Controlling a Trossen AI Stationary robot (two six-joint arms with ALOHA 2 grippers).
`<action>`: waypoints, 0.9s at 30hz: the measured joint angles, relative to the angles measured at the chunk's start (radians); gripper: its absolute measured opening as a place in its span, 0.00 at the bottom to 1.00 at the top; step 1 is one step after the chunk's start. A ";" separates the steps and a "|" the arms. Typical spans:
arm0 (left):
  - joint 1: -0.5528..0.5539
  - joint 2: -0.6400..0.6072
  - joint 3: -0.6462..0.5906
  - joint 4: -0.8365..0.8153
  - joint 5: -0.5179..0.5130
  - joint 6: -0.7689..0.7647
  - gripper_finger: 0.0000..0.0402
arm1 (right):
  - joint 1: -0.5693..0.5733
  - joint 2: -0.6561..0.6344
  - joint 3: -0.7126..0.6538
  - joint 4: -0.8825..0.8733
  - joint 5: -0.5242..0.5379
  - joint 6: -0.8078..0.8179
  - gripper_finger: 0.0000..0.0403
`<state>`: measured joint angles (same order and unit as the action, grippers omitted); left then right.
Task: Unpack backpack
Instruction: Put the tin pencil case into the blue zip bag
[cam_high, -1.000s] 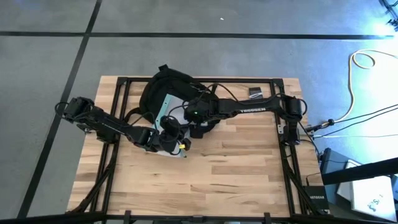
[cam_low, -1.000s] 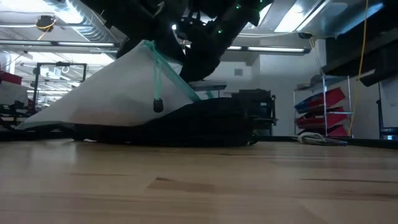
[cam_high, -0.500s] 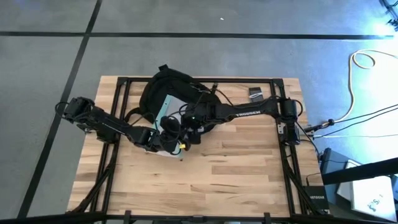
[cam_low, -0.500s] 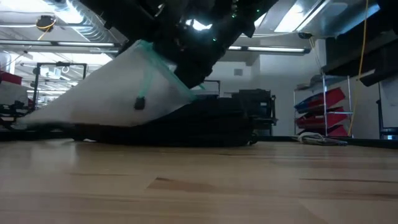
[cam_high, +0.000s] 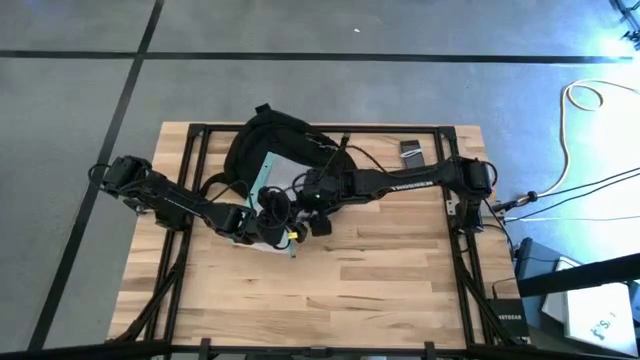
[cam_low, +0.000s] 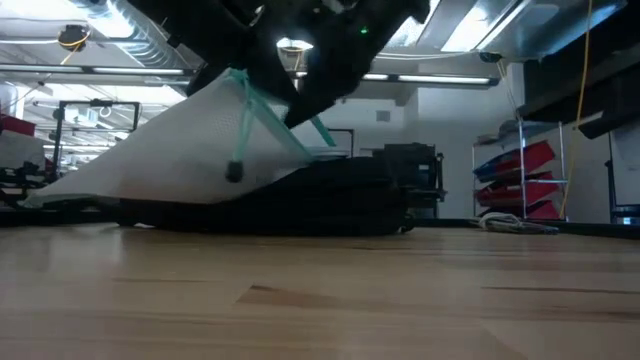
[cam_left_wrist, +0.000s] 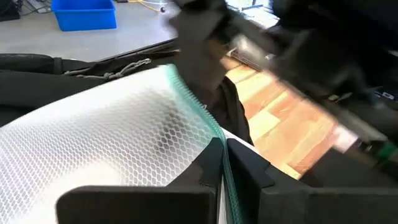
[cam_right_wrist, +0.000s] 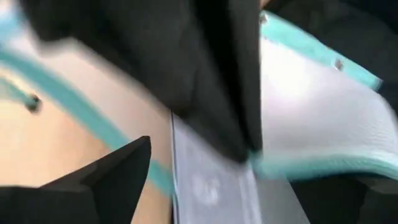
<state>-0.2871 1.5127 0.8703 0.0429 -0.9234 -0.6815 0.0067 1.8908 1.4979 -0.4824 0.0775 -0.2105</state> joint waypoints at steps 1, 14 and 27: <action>0.000 0.000 0.000 -0.001 0.000 0.000 0.01 | 0.013 -0.012 0.000 -0.040 0.036 -0.006 0.81; 0.001 0.000 -0.001 -0.001 -0.001 0.000 0.01 | 0.226 -0.032 -0.110 -0.195 0.569 -0.147 0.74; 0.001 0.000 -0.001 -0.002 -0.004 0.000 0.01 | 0.242 -0.032 -0.410 0.438 0.723 -0.295 0.67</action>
<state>-0.2863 1.5127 0.8696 0.0410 -0.9272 -0.6815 0.2490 1.8591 1.0878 -0.0442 0.8002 -0.5057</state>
